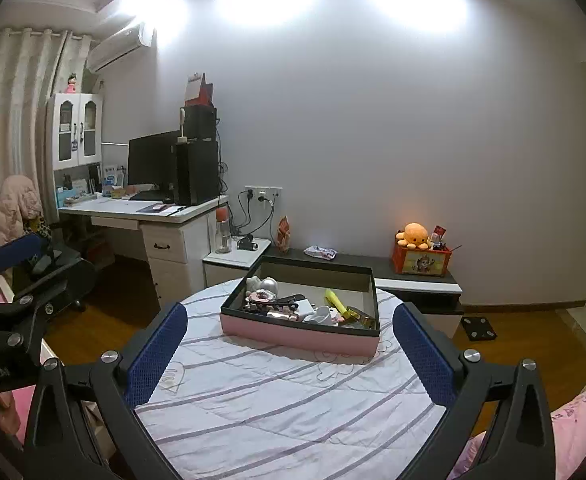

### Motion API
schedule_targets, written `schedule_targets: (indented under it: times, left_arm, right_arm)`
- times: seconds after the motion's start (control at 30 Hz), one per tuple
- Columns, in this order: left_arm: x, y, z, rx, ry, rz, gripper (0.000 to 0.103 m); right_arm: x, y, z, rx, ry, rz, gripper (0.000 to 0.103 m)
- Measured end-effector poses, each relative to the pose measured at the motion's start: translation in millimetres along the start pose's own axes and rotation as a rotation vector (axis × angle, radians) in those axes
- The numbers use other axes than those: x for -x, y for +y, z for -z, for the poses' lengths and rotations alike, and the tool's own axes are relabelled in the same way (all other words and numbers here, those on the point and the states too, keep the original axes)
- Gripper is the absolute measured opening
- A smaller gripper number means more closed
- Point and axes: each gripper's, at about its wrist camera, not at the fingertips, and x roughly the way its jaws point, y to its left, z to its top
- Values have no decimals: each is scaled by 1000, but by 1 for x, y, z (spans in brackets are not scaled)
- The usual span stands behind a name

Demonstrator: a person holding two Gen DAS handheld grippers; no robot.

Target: Organize rigid objects

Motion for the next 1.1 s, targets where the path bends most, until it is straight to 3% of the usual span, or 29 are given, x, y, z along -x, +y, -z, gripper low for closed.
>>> schedule_targets:
  times: [0.6,1.1]
  left_arm:
    - [69,0,1,-14,-106,5,103]
    - [87,-15,-3,-63,-154,27,103]
  right_arm:
    - [66,25,0,26,-89,45,103]
    - [88,21,0,16,-150,75,103]
